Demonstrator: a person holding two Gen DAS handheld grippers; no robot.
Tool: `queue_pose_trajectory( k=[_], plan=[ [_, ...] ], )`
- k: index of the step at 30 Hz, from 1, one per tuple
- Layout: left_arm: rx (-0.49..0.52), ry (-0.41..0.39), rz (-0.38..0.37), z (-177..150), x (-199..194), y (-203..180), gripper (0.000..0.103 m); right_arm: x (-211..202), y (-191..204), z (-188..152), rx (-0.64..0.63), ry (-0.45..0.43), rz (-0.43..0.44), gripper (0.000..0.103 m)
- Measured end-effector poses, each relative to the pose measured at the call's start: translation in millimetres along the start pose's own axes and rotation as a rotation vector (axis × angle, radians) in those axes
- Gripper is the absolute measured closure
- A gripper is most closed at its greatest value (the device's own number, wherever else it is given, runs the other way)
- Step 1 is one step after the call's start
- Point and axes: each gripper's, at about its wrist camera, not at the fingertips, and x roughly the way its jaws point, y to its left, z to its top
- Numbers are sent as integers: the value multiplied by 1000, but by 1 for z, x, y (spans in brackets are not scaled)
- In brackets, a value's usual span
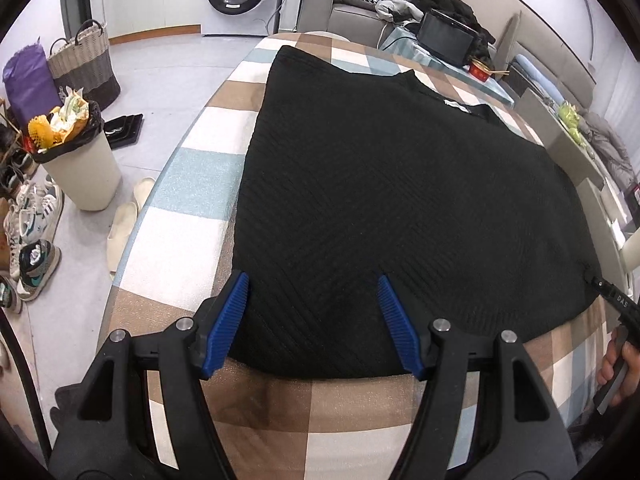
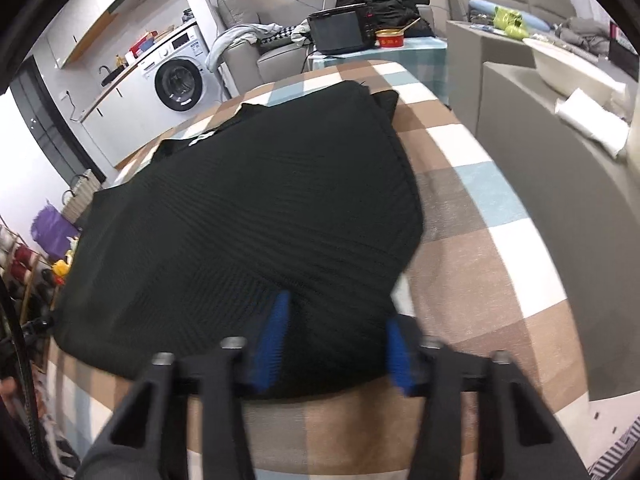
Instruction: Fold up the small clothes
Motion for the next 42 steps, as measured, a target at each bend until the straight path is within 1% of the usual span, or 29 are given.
queue_pose_trajectory(
  k=[1, 2, 4, 7, 9, 11, 12, 13, 15, 18, 20, 21, 23, 27, 31, 34, 36, 40, 42],
  plan=[
    [6, 4, 2, 1, 0, 0, 39, -2, -2, 0, -1, -12, 3, 81],
    [11, 7, 6, 3, 1, 0, 39, -4, -3, -1, -3, -19, 4, 86],
    [21, 18, 17, 3, 1, 0, 39, -13, -7, -1, -6, -33, 4, 87],
    [15, 22, 21, 2, -5, 6, 39, -17, -12, -1, 0, -7, -1, 87],
    [-1, 25, 27, 1, -10, 12, 39, -15, -11, -1, -5, 16, -7, 84],
    [-16, 26, 44, 0, -15, 19, 39, -18, -9, -1, -5, 18, -19, 70],
    [-25, 27, 50, -2, -18, 22, 39, -20, -9, 0, 6, 18, -12, 66],
    [-38, 30, 52, -3, -21, 25, 39, -22, -9, 1, 10, 12, -10, 59],
    [-58, 28, 48, -7, -26, 32, 39, -31, -6, 4, 7, -27, -13, 58],
    [-110, 28, 31, -16, -32, 39, 39, -43, -2, 8, 4, -74, -15, 51],
    [-152, 38, 5, -24, -35, 43, 39, -52, 2, 10, 6, -122, -17, 40],
    [-176, 36, -8, -29, -36, 44, 39, -57, 4, 11, 7, -147, -16, 37],
    [-199, 31, -20, -35, -38, 45, 39, -61, 10, 15, -3, -168, 6, 30],
    [-226, 28, -49, -45, -40, 41, 39, -54, 30, 17, -47, -163, 67, 25],
    [-230, 39, -82, -53, -37, 34, 39, -43, 45, 16, -67, -115, 101, 23],
    [-235, 52, -101, -55, -33, 30, 39, -36, 53, 14, -71, -105, 128, 19],
    [-225, 49, -121, -55, -30, 25, 39, -29, 58, 15, -68, -89, 133, 19],
    [-203, 44, -119, -49, -19, 14, 39, -28, 71, 12, -87, -95, 141, 19],
    [-187, 31, -100, -43, -13, 7, 39, -27, 74, 7, -84, -94, 157, 19]
  ],
)
